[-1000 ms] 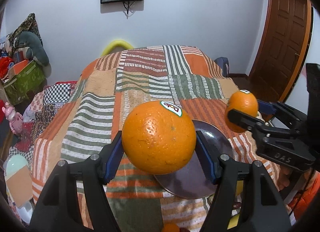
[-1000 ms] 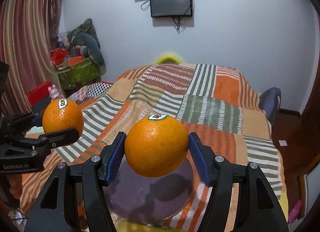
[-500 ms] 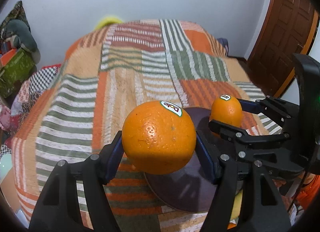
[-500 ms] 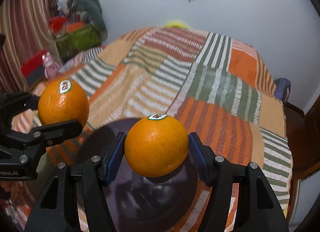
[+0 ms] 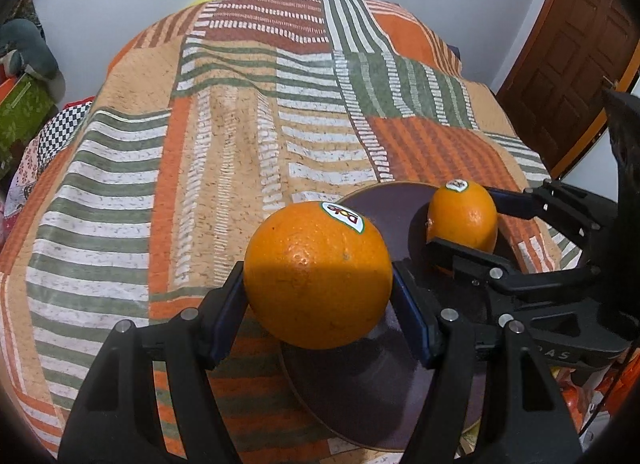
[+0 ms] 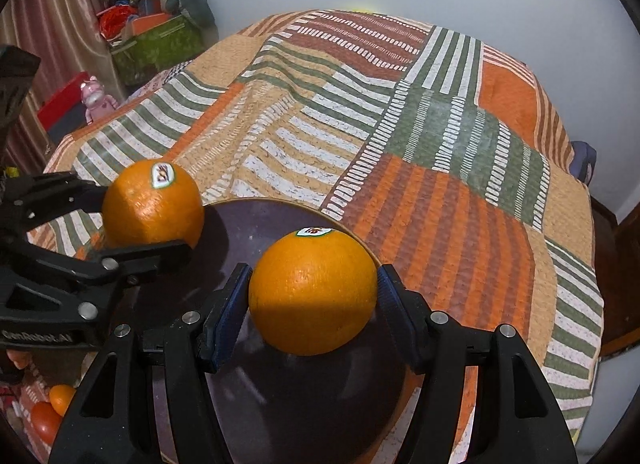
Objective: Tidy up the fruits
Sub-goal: 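Lower both oranges onto the purple plate and open both tools, then withdraw both tools from the plate toward the yellow cylindrical fruits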
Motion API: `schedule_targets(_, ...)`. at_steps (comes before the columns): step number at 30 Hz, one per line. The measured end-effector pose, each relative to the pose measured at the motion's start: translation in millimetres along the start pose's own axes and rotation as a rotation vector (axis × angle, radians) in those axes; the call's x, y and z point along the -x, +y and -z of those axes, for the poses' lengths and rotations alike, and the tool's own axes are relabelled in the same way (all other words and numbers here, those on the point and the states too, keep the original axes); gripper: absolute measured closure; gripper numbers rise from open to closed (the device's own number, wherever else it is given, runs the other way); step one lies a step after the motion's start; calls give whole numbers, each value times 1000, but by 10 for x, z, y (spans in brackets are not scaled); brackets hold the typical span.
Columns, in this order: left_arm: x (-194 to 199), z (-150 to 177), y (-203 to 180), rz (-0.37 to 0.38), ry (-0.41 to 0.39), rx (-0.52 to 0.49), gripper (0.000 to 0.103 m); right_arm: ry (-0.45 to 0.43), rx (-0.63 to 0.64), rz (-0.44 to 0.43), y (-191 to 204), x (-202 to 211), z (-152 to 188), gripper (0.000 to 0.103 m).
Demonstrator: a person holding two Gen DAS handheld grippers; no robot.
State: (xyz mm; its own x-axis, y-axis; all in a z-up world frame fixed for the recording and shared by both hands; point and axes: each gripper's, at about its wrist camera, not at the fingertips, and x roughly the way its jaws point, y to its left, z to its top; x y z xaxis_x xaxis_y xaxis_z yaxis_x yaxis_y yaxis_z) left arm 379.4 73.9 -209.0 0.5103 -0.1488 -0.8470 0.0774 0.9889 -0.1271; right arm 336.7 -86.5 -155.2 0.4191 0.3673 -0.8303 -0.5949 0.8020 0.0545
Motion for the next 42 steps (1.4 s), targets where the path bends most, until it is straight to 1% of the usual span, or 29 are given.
schedule_targets(5, -91, 9, 41, 20, 25, 21, 35, 5, -14, -26, -48, -30, 2, 42)
schedule_targets(12, -80, 19, 1, 27, 36, -4, 34, 10, -8, -26, -51, 0, 25, 42)
schedule_targets(15, -35, 13, -24, 6, 17, -11, 32, 16, -5, -19, -42, 18, 40, 42)
schedule_targets(19, 85, 8, -43, 3, -11, -18, 31, 17, 12, 2, -12, 64, 71, 40)
schedule_targets(21, 167, 19, -53, -8, -26, -23, 31, 13, 10, -2, -8, 114, 91, 38)
schedule_targets(25, 339, 55, -45, -16, -53, -18, 31, -10, -15, -4, -18, 243, 115, 37)
schedule_targets(33, 786, 199, -118, -30, -113, -26, 30, -75, -31, 29, 31, 664, 224, 37)
schedule_targets(36, 929, 292, -187, -29, -129, -35, 25, -98, -34, 42, 67, 834, 318, 37)
schedule_targets(38, 1009, 393, -243, -28, -137, -49, 23, -111, -37, 54, 82, 941, 399, 33)
schedule_targets(42, 1072, 593, -348, -30, -128, -77, 20, -118, -50, 64, 84, 1070, 582, 30)
